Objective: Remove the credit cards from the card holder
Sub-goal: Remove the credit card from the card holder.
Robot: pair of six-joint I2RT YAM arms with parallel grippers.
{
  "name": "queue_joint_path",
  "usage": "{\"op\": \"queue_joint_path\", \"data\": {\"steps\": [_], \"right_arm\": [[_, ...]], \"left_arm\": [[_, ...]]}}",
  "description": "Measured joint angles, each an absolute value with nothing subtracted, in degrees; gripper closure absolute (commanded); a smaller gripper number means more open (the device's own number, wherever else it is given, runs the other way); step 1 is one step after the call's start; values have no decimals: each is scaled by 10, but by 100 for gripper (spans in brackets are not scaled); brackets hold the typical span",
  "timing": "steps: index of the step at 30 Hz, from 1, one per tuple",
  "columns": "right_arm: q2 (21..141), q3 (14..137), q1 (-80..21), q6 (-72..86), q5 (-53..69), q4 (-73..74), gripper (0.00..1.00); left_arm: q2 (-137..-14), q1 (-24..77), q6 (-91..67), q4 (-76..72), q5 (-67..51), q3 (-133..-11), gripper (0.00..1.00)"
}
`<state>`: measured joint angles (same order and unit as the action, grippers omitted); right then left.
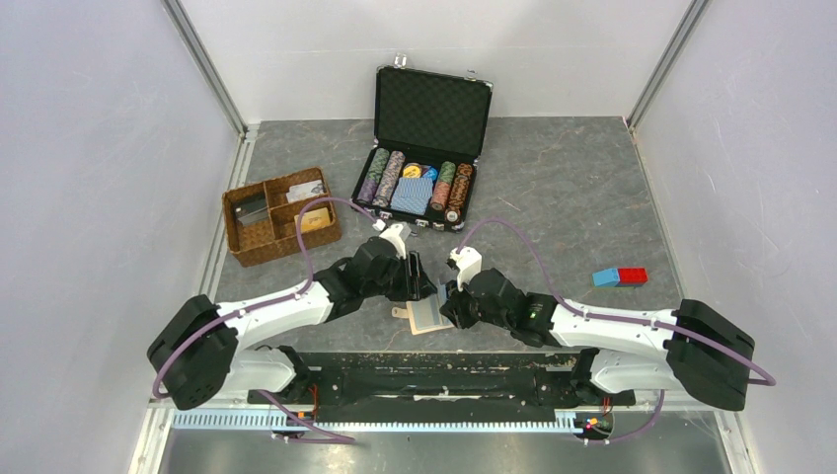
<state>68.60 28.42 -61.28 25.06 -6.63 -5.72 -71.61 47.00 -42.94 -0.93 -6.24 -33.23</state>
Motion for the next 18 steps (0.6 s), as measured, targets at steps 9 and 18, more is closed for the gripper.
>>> {"op": "queue_joint_path", "data": {"steps": [9,18], "right_arm": [[686,276,-613,255,-56,-73,79],[686,275,-613,257,-56,-73,79]], "left_arm": [[-726,470,-429,-36,-66,-333,45],[-755,470,-429,-47,-66,-335,53]]}}
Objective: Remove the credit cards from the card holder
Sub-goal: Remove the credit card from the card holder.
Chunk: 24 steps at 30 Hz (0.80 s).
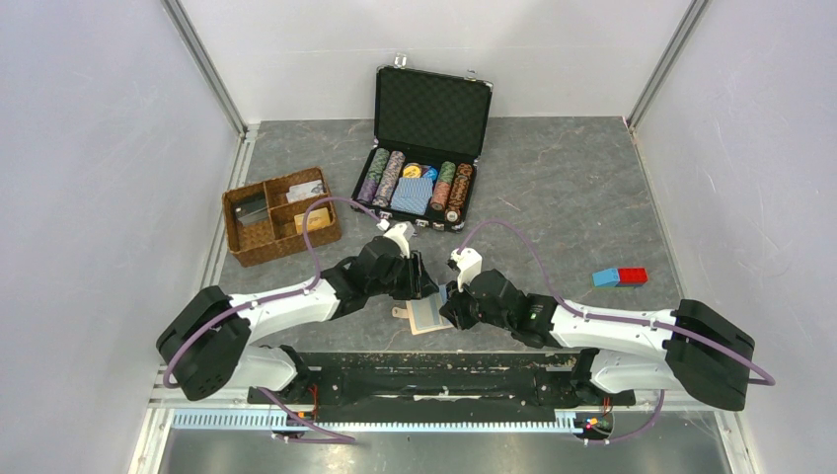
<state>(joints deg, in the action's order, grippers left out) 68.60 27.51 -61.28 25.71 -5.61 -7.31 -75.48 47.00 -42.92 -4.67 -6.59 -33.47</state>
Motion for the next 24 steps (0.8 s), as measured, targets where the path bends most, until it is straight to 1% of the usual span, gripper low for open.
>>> {"op": "queue_joint_path", "data": {"steps": [5,12,18,24], "right_arm": [[686,275,-613,258,-56,-73,78],[686,275,-613,258,-56,-73,78],[686,275,-613,258,-56,-73,78],[686,275,-613,258,-56,-73,78]], "left_arm": [[-762,470,-429,-49,-66,-336,55],[-775,470,-429,-49,-65,-339,56],[-776,470,-429,-48,-65,-341,53],[-769,470,-429,-47,-66,-346,53]]}}
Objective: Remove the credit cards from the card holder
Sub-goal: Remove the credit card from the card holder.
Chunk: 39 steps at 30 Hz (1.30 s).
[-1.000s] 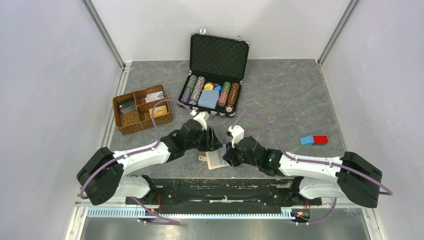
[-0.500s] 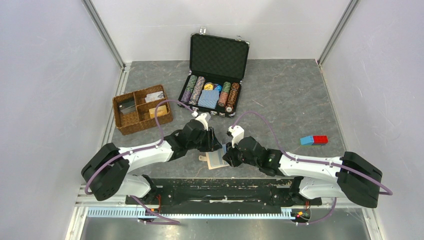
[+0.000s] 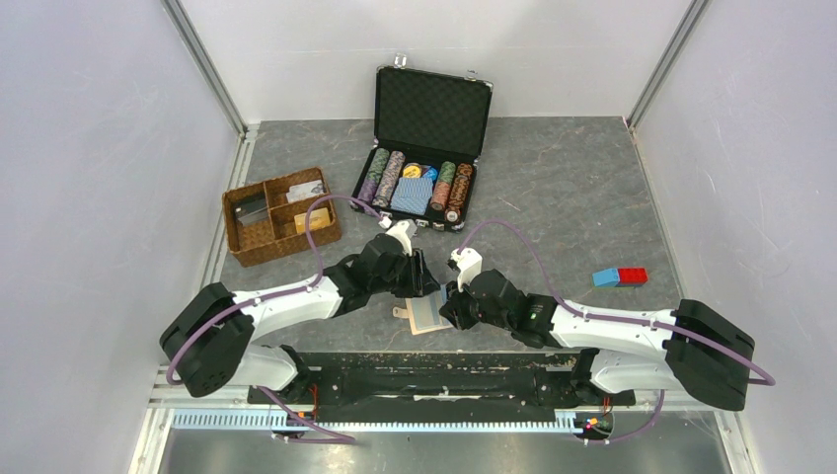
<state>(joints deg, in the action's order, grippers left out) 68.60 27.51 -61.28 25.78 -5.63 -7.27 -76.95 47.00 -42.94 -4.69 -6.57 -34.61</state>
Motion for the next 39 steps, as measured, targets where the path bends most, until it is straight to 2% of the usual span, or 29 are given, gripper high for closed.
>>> {"op": "queue_joint_path", "data": {"steps": [13,20,24,27,32,39], "right_arm": [[686,275,-613,258,-57,-73,78],[686,275,-613,258,-59,-72,72],[682,275,-613,259,-63,-67,72],[681,275,-613,259,-65,-66,75],[681,275,-613,258,-64,-65,77],[681,275,-613,258,-63,-66,77]], "left_arm": [[-773,470,-429,-49,-68,-351,56],[-776,470,-429,-49,-66,-351,60],[-778,470,-429,-48,-66,-351,61],[-778,470,-429,-48,-65,-351,60],[-778,470,-429,-47,-65,-351,54],[-777,470,-429,-46,-65,-351,55]]}}
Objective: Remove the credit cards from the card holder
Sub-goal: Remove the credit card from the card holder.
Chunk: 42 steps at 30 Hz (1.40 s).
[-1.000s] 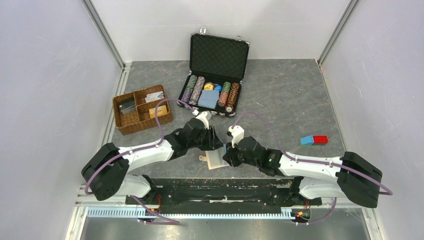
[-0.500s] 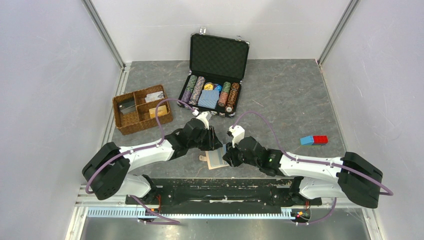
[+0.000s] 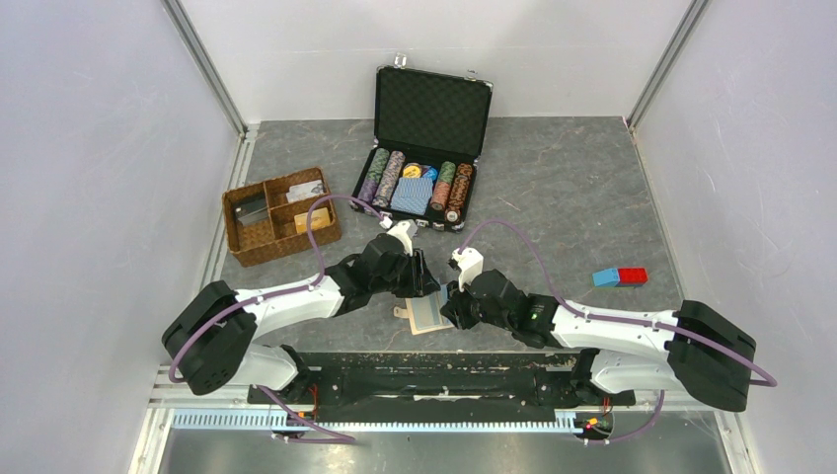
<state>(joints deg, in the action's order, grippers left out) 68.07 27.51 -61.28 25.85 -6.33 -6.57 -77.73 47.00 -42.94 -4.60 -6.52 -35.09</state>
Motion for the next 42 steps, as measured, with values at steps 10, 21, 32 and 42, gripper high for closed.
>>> {"op": "queue_joint_path", "data": {"steps": [10,21,32,42], "right_arm": [[681,275,-613,258,-63,-66,77],[681,275,-613,259,-63,-66,77],[681,275,-613,259,-63,-66,78],[681,275,-613,258,-63,-66,78]], "left_arm": [[-777,470,-429,-46,-66,-351,53],[-762,470,-430,-47,-66,-351,52],[-773,470,-430,-50,-67,-351,55],[-788,470,-430,-55,-67,-351,56]]}}
